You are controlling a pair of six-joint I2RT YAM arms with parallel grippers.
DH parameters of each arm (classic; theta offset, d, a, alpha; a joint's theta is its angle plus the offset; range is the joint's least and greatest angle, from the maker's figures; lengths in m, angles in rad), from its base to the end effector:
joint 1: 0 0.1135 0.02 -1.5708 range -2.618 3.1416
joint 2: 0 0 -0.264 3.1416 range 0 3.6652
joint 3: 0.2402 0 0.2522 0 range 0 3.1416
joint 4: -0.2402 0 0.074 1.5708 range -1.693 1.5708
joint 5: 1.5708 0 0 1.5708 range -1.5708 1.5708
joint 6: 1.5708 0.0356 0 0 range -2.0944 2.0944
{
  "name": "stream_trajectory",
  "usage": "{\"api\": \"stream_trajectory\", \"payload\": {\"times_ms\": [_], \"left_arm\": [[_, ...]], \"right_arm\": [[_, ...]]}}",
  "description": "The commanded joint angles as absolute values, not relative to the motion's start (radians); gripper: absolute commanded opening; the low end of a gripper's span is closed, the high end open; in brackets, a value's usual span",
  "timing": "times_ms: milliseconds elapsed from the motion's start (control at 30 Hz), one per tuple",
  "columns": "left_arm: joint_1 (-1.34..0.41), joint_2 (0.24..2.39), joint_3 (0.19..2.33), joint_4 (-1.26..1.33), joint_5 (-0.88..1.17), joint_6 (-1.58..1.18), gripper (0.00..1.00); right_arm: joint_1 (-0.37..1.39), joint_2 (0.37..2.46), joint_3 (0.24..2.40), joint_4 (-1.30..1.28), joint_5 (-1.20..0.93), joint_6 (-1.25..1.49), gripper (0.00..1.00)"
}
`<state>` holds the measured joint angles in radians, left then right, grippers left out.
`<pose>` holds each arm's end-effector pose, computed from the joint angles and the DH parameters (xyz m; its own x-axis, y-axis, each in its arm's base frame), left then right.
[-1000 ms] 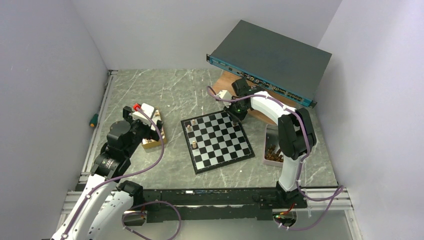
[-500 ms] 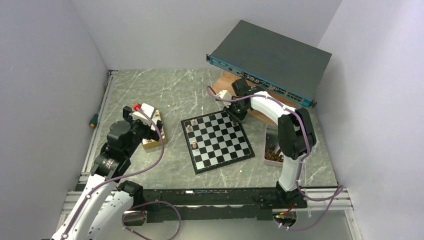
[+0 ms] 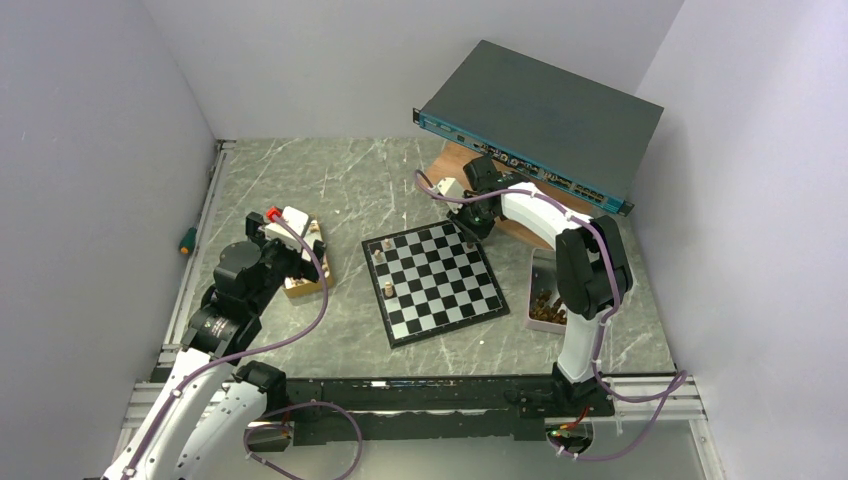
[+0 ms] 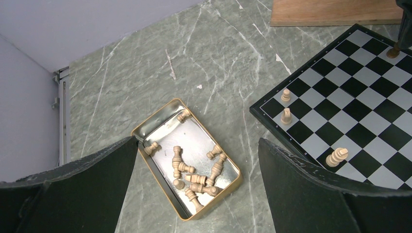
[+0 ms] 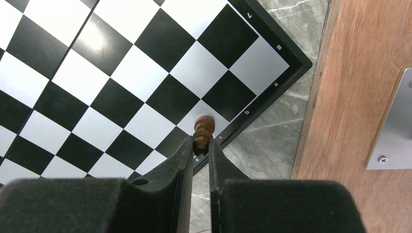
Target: Set up the chess pieces on the board
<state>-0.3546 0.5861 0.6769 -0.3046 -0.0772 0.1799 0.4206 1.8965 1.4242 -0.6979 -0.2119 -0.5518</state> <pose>0.1375 -0.0480 0.3183 -0.1465 0.2445 -0.9585 0.3067 0.9325 0.1910 0.3551 0.1670 0.2054 -0.4673 -0.7704 -0.4336 -0.8443 0.5344 -0.0395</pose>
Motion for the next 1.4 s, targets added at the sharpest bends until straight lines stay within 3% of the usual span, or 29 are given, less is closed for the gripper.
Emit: {"api": "stream_trajectory", "payload": {"times_ms": [0, 767, 1133, 1367], "left_arm": [[-0.35, 0.586, 0.693, -0.279, -0.088, 0.184, 1.0], [-0.35, 0.587, 0.693, -0.279, -0.089, 0.186, 1.0], [-0.35, 0.584, 0.693, -0.28, -0.089, 0.186, 0.99], [-0.35, 0.583, 0.693, -0.279, -0.091, 0.186, 0.99]], "right_arm": [[0.422, 1.895, 1.44, -0.68, -0.215, -0.537, 0.13], [0.422, 1.918, 1.451, -0.717, -0.232, -0.547, 0.16], [0.422, 1.918, 1.448, -0.711, -0.234, -0.54, 0.3], [0.422, 1.891, 1.437, -0.692, -0.215, -0.532, 0.48]]}}
